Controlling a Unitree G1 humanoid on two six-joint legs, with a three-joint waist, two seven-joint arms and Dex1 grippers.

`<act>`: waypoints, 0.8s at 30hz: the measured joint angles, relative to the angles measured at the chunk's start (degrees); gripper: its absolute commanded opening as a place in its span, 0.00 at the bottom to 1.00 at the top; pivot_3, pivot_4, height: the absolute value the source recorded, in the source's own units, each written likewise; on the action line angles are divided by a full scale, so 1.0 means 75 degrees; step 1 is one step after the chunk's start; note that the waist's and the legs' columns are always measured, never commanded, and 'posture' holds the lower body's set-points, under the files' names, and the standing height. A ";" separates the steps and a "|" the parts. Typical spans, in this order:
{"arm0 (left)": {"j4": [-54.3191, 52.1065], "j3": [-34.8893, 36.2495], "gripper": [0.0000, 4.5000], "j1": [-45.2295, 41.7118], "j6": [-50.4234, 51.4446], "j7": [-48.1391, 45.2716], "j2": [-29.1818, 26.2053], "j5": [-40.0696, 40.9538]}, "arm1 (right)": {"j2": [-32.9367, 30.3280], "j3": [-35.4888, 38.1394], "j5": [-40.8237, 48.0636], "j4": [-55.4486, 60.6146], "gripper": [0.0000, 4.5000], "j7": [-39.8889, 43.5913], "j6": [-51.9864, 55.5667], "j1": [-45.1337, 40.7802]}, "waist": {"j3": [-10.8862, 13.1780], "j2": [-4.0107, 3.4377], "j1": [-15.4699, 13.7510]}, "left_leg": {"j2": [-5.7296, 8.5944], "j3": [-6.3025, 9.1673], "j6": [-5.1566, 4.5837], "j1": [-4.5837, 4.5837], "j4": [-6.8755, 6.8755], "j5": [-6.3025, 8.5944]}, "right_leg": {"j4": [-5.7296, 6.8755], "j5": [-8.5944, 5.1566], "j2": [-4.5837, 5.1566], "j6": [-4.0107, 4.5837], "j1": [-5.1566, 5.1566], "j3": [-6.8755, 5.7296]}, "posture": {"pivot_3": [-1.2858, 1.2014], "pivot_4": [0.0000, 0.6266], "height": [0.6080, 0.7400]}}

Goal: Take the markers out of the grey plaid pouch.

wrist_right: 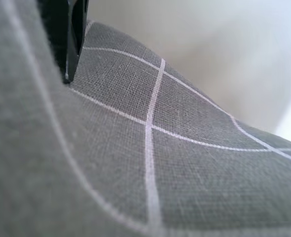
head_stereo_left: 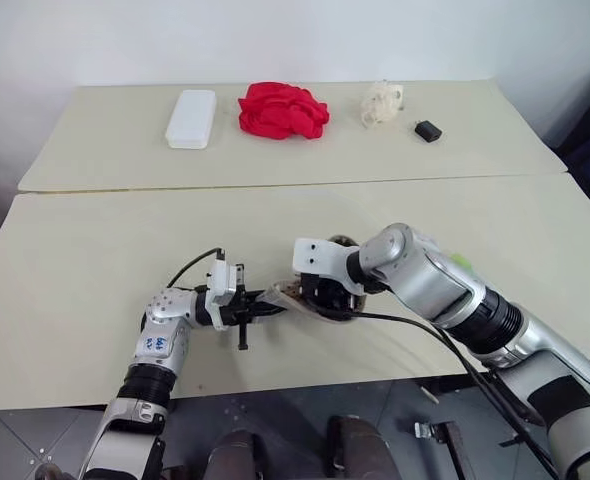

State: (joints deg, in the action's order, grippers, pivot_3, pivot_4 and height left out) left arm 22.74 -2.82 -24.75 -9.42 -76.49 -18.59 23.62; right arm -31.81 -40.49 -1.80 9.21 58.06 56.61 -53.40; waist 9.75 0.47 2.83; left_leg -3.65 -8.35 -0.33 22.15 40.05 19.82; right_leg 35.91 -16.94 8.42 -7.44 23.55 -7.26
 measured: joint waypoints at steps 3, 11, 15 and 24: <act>-0.0045 0.0001 0.00 0.0008 0.0000 -0.0002 -0.0003 0.0000 | -0.0010 0.0103 -0.0054 0.0008 0.34 -0.0128 -0.0011 0.0022 | 0.0000 0.0000 0.0000 | 0.0000 0.0000 0.0000 0.0002 -0.0001 0.0000 | -0.0001 0.0000 0.0000 0.0000 0.0001 0.0000 | 0.52 0.24 1.00; -0.0297 0.0174 0.00 0.0116 -0.0009 0.0020 -0.0086 0.0018 | -0.0451 0.0425 0.0167 0.0842 0.16 -0.0031 0.0141 0.0314 | 0.0002 -0.0001 -0.0125 | 0.0002 0.0002 -0.0002 0.0021 -0.0003 0.0002 | -0.0010 0.0000 0.0001 0.0000 0.0016 -0.0002 | 0.52 0.24 1.00; -0.0450 0.0255 0.00 0.0207 -0.0017 0.0038 -0.0124 0.0078 | -0.0810 0.1102 0.0815 0.1260 0.14 0.0547 -0.0582 0.0744 | 0.0003 0.0000 -0.0174 | 0.0004 0.0005 -0.0005 0.0029 -0.0004 0.0004 | -0.0021 0.0000 0.0001 -0.0001 0.0016 -0.0008 | 0.52 0.24 1.00; -0.0878 0.0335 0.00 0.0363 -0.0176 0.0244 -0.0192 0.0130 | -0.1076 0.1996 0.1374 0.0799 0.13 0.1081 -0.2598 0.1383 | 0.0006 -0.0001 -0.0166 | 0.0004 0.0003 -0.0005 0.0029 -0.0008 0.0004 | -0.0024 0.0000 0.0001 -0.0001 0.0016 -0.0011 | 0.52 0.24 1.00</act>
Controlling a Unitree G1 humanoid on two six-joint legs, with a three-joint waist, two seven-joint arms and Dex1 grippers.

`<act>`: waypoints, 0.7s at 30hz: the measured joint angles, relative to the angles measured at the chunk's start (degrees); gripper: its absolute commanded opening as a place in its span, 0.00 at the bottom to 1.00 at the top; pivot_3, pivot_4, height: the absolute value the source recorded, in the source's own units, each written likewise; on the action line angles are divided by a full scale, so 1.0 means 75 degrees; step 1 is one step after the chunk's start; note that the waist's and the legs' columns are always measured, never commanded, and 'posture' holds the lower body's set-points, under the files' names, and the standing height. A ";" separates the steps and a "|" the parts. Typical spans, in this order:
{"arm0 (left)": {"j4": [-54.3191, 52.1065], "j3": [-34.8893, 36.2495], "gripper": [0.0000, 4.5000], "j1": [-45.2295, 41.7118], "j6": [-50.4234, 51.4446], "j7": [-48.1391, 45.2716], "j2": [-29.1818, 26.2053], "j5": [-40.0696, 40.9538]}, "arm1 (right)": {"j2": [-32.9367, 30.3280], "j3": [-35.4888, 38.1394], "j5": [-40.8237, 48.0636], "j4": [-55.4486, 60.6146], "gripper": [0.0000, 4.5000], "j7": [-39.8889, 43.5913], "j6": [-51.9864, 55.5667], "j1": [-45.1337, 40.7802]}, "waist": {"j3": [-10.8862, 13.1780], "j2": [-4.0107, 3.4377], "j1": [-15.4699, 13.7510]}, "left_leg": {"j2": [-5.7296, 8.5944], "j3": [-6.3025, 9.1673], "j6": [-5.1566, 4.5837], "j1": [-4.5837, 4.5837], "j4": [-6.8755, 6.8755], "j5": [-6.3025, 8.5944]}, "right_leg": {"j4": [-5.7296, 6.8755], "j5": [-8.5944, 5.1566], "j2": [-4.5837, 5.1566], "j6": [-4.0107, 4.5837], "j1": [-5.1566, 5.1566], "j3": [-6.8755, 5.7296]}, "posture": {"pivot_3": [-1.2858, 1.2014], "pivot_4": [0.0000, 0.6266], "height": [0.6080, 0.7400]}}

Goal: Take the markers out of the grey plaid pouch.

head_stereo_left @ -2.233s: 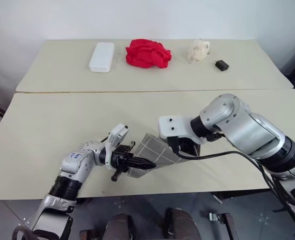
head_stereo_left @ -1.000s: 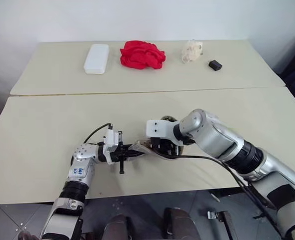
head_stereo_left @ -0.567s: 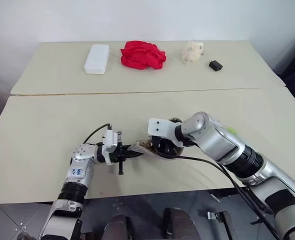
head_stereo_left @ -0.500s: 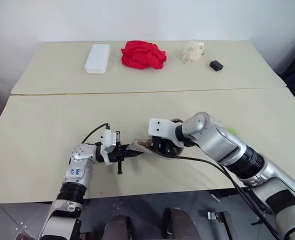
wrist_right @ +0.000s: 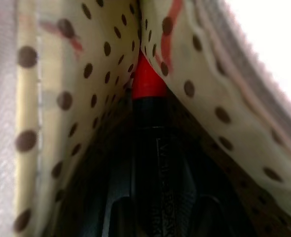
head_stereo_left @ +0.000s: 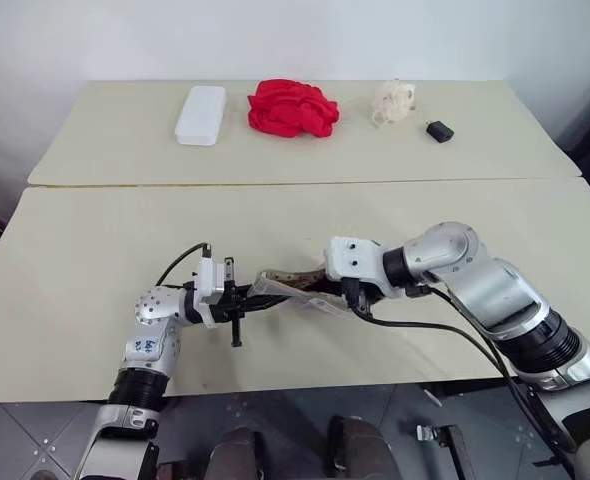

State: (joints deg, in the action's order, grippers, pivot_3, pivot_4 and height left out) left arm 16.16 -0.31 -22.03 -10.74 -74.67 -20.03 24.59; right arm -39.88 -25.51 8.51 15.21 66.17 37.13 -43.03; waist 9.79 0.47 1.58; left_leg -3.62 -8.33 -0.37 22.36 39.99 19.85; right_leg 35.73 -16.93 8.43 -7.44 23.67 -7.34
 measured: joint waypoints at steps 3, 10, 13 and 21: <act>-0.0211 0.0048 0.00 0.0126 0.0007 0.0062 -0.0097 0.0030 | 0.0190 0.0343 0.0327 -0.0213 0.13 -0.0002 -0.0325 0.0325 | 0.0001 -0.0001 -0.0001 | 0.0000 -0.0001 0.0000 0.0000 0.0000 0.0000 | -0.0001 0.0000 0.0000 0.0000 0.0000 0.0000 | 0.52 0.24 1.00; -0.0668 -0.0112 0.00 0.0410 0.0126 0.0229 -0.0173 0.0076 | 0.0069 0.0590 0.0064 -0.0732 0.13 0.0279 -0.2749 0.0852 | 0.0004 -0.0004 -0.0024 | 0.0006 0.0000 -0.0001 0.0000 0.0001 0.0001 | -0.0011 0.0002 0.0003 -0.0004 -0.0006 0.0000 | 0.52 0.24 1.00; -0.0861 -0.0306 0.00 0.0625 0.0225 0.0216 -0.0165 0.0094 | -0.0172 0.0485 -0.0446 -0.0933 0.13 0.0525 -0.4520 0.0927 | 0.0006 -0.0002 -0.0002 | 0.0002 -0.0002 0.0000 -0.0004 -0.0005 0.0000 | -0.0011 0.0002 0.0001 -0.0004 -0.0005 -0.0002 | 0.52 0.24 1.00; -0.0902 -0.0328 0.00 0.0636 0.0487 0.0317 -0.0206 0.0131 | 0.0056 0.0577 -0.0968 -0.1850 0.13 0.0211 -0.6798 0.1033 | 0.0008 -0.0006 -0.0002 | 0.0001 -0.0005 0.0001 -0.0008 -0.0002 -0.0001 | -0.0006 0.0002 0.0001 -0.0004 -0.0006 0.0002 | 0.52 0.24 1.00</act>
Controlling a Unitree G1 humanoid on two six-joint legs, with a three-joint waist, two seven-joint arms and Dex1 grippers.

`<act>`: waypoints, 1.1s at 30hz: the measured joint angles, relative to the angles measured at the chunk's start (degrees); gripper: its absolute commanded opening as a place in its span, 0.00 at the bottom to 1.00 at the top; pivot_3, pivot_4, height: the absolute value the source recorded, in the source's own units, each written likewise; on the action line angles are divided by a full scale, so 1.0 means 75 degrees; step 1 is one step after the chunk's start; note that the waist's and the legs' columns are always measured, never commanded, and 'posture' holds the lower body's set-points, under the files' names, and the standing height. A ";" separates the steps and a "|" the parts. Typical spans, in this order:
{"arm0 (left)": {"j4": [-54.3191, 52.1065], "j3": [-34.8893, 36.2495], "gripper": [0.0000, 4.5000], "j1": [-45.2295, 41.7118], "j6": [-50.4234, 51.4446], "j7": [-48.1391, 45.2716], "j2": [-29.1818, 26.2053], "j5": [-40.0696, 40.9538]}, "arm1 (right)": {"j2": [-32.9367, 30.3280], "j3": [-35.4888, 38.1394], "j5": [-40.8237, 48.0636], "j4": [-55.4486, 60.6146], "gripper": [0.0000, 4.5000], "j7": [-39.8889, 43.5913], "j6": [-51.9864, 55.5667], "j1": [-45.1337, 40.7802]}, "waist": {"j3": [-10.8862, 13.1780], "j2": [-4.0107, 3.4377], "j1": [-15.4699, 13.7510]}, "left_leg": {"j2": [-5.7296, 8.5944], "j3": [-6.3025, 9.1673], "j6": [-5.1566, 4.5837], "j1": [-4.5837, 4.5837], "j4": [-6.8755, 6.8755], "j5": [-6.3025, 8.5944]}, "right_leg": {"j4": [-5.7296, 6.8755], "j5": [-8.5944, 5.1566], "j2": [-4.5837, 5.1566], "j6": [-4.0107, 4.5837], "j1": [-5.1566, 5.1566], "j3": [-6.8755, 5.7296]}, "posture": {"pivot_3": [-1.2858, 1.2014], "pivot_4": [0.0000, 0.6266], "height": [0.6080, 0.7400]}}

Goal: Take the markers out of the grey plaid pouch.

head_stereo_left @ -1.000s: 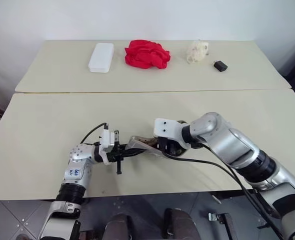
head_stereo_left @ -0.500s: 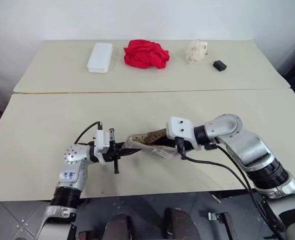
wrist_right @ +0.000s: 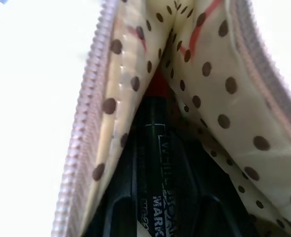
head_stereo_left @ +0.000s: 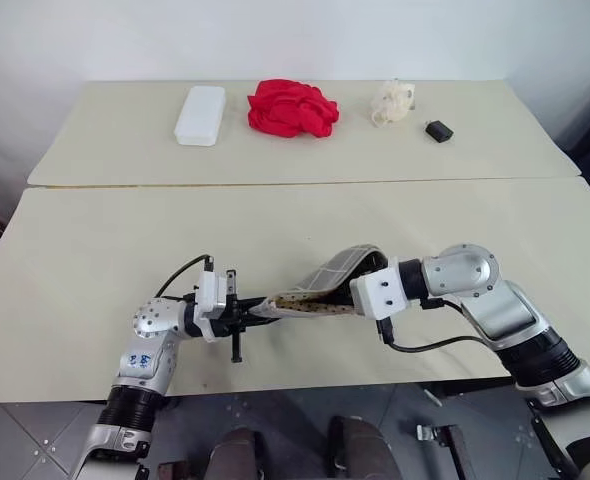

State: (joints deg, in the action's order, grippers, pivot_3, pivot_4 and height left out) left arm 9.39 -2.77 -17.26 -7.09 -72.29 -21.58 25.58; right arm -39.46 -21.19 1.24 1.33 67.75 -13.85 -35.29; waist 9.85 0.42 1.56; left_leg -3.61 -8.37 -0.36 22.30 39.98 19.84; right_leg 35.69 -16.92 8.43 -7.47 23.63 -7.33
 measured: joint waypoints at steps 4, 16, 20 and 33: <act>-0.0014 -0.0020 0.00 0.0000 0.0043 -0.0046 -0.0004 0.0025 | -0.0158 -0.0017 0.1029 0.0762 0.13 0.0432 0.2611 0.0126 | 0.0001 -0.0002 -0.0047 | -0.0001 0.0009 -0.0002 0.0003 0.0008 0.0001 | 0.0002 0.0000 0.0001 0.0000 -0.0004 -0.0002 | 0.52 0.24 1.00; 0.0075 -0.0470 0.00 -0.0070 -0.0088 -0.0258 0.0041 0.0030 | -0.1108 -0.0412 0.2802 0.2219 0.13 0.1097 0.7857 -0.0577 | 0.0003 -0.0006 -0.0136 | -0.0002 0.0012 -0.0006 0.0005 0.0009 0.0009 | 0.0001 -0.0001 0.0006 0.0004 0.0000 -0.0004 | 0.52 0.24 1.00; 0.0161 -0.0628 0.00 -0.0062 -0.0163 -0.0259 0.0057 -0.0007 | -0.1336 -0.0770 0.2315 0.2430 0.13 0.1122 0.7441 -0.0602 | 0.0003 -0.0005 -0.0170 | -0.0001 0.0008 -0.0007 0.0003 0.0012 0.0011 | -0.0004 -0.0001 0.0005 0.0004 -0.0002 -0.0004 | 0.52 0.24 1.00; -0.0406 0.0090 0.00 -0.0109 0.4318 0.1118 -0.0008 0.2123 | -0.0460 -0.0689 0.0048 0.0101 0.13 0.0203 0.0802 -0.0533 | 0.0004 0.0001 -0.0163 | -0.0007 -0.0001 0.0000 -0.0006 0.0013 0.0006 | 0.0007 0.0000 0.0000 0.0002 -0.0006 -0.0004 | 0.52 0.24 1.00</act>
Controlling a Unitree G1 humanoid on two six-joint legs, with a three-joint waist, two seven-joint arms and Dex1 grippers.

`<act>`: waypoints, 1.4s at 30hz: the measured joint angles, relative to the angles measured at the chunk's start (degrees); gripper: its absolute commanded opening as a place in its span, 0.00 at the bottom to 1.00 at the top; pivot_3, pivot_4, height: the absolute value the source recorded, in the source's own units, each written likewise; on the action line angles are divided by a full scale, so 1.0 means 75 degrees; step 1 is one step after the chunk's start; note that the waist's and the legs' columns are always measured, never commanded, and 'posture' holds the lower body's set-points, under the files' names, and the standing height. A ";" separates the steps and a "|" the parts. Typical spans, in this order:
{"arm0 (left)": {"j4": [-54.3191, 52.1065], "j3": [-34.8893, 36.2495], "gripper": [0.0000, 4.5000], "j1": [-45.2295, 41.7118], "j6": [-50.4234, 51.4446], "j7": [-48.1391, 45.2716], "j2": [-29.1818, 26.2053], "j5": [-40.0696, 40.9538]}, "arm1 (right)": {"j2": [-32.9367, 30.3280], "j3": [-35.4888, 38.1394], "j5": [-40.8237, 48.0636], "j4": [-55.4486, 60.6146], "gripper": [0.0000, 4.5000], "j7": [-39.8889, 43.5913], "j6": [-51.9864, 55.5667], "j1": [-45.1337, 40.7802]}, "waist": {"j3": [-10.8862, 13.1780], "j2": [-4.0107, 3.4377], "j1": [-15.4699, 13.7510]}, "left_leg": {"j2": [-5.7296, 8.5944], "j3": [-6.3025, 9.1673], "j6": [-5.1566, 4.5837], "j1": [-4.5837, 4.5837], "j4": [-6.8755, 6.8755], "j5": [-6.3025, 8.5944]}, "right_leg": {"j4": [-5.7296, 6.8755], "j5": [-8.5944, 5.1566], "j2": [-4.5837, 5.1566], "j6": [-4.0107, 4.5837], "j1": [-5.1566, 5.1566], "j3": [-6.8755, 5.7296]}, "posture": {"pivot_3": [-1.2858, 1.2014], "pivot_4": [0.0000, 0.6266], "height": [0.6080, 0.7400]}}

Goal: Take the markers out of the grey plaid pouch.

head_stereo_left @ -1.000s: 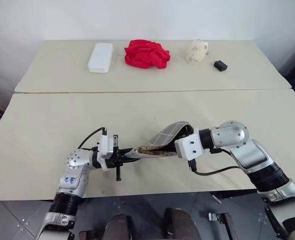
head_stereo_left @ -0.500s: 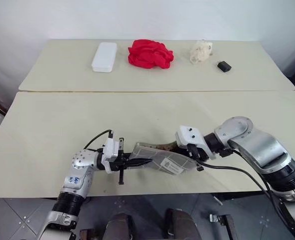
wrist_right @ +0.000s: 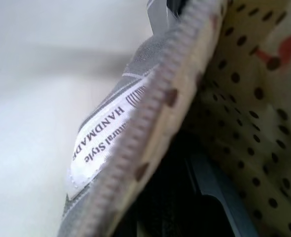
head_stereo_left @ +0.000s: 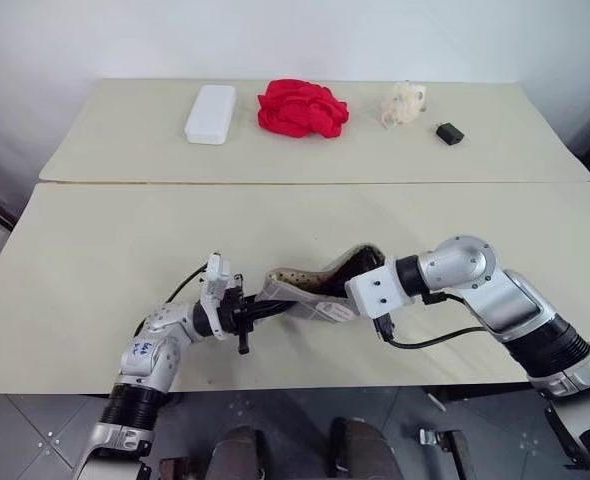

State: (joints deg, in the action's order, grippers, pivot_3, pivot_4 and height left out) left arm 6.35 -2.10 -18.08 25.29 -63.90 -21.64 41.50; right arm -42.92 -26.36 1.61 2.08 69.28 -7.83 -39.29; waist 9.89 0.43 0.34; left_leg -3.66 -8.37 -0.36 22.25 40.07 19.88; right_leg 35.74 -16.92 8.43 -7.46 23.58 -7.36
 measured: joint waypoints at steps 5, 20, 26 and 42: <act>-0.0209 0.0304 0.00 -0.0526 0.3248 0.0742 -0.0462 0.1757 | 0.0077 0.0051 0.0182 0.0023 0.13 0.0470 0.0758 -0.0094 | 0.0001 -0.0001 0.0006 | 0.0000 0.0005 0.0002 -0.0007 -0.0001 -0.0001 | 0.0007 0.0000 0.0000 0.0000 -0.0003 0.0006 | 0.52 0.24 1.00; 0.0389 0.1285 0.00 -0.1195 0.5598 0.3016 0.0441 0.2845 | 0.0131 0.0012 -0.0553 0.0283 0.13 0.0901 0.1414 -0.0121 | -0.0002 0.0005 -0.0056 | 0.0011 0.0012 0.0006 -0.0010 0.0003 -0.0004 | 0.0001 0.0000 0.0000 0.0000 -0.0020 0.0004 | 0.52 0.24 1.00; 0.0670 0.1665 0.00 -0.1454 0.6064 0.3766 0.0546 0.3014 | 0.0328 0.0252 -0.0952 -0.0237 0.13 0.0381 -0.0191 -0.0069 | -0.0002 0.0005 -0.0008 | 0.0010 0.0009 0.0008 -0.0013 -0.0001 -0.0005 | 0.0002 0.0000 -0.0001 0.0000 -0.0018 0.0007 | 0.52 0.24 1.00; -0.0331 0.1352 0.00 -0.1119 0.5890 0.3021 -0.0405 0.2401 | 0.0851 0.0572 -0.0456 -0.0338 0.13 -0.0173 0.0084 -0.0099 | 0.0000 0.0006 0.0156 | 0.0006 0.0011 0.0020 -0.0015 -0.0010 -0.0011 | 0.0006 -0.0001 -0.0008 0.0001 -0.0014 0.0008 | 0.52 0.24 1.00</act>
State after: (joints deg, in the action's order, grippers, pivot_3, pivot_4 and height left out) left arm 3.86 8.04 -26.47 69.47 -41.25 -24.67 59.51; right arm -36.53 -22.07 -1.82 -0.45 67.98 -7.20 -40.03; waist 9.88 0.48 1.50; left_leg -3.62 -8.29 -0.21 22.15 40.00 19.80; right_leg 35.78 -16.93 8.37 -7.45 23.48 -7.30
